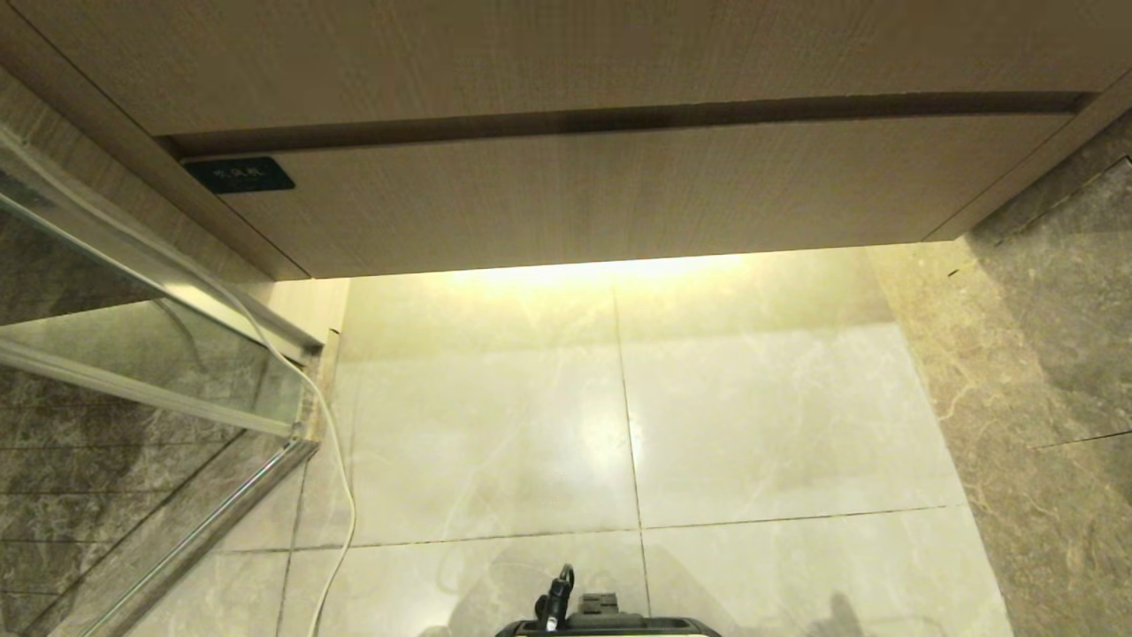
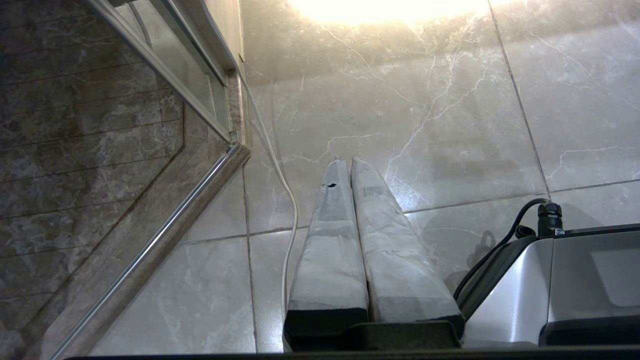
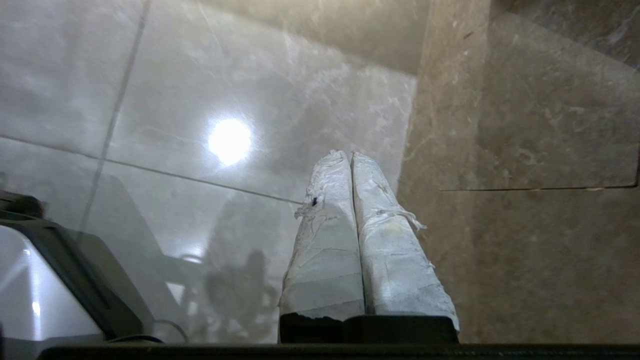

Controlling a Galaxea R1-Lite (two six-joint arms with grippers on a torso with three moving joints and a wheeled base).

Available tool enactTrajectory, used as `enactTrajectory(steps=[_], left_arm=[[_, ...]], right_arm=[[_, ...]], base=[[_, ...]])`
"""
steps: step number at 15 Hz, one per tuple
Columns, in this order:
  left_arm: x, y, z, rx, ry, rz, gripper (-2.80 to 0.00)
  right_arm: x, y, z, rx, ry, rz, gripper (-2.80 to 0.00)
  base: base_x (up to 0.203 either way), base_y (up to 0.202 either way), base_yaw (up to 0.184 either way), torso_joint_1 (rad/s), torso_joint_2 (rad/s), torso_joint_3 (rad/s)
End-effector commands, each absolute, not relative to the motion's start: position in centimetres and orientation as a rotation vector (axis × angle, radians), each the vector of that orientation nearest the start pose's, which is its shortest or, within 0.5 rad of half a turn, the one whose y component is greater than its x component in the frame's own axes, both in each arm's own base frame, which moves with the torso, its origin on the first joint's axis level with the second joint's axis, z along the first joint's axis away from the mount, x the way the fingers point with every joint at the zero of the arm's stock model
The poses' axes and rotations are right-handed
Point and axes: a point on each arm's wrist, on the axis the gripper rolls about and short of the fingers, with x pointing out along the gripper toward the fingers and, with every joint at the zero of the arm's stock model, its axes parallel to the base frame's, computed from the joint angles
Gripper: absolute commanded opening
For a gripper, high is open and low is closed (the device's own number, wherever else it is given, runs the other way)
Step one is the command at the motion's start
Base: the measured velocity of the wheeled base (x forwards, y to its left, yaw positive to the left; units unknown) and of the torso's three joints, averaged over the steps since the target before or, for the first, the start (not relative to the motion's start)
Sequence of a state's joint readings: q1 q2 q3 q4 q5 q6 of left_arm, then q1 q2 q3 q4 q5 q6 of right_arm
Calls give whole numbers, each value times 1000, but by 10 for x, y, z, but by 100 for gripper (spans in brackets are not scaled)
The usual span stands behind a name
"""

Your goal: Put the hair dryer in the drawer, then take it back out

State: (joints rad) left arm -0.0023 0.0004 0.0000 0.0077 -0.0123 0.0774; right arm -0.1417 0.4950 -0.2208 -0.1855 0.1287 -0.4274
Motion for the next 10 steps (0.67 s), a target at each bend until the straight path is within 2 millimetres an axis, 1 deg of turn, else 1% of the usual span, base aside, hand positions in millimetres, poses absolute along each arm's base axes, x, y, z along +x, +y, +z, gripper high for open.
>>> enactTrajectory(steps=[1,3,4,5,6,7,8,10], left_arm=[[-23,0,74,77,9,-16,-280],[-23,0,74,77,9,-16,-280],[-23,0,74,78,9,-14,-280],[-23,0,74,77,8,-14,-280],[-23,0,74,78,9,-14,-280],[-23,0,74,78,9,-14,-280],[-23,0,74,78,7,-13,-280],[-23,0,74,71,9,-14,-280]], right_arm=[[-4,3,137,-364,-59,45,-280],[-18,2,112,-281,-137,140,-280],[-24,1,101,-250,-179,154,-280],[-26,-1,91,-212,-182,155,-280],[-26,-3,82,-177,-139,183,-280],[-26,-3,78,-147,-93,186,-280],[-25,-3,76,-87,-86,179,-280],[-23,-3,78,-20,-135,163,-280]], base=[[0,0,0,0,0,0],[0,0,0,0,0,0],[0,0,0,0,0,0],[0,0,0,0,0,0],[0,0,0,0,0,0],[0,0,0,0,0,0],[0,0,0,0,0,0],[0,0,0,0,0,0]])
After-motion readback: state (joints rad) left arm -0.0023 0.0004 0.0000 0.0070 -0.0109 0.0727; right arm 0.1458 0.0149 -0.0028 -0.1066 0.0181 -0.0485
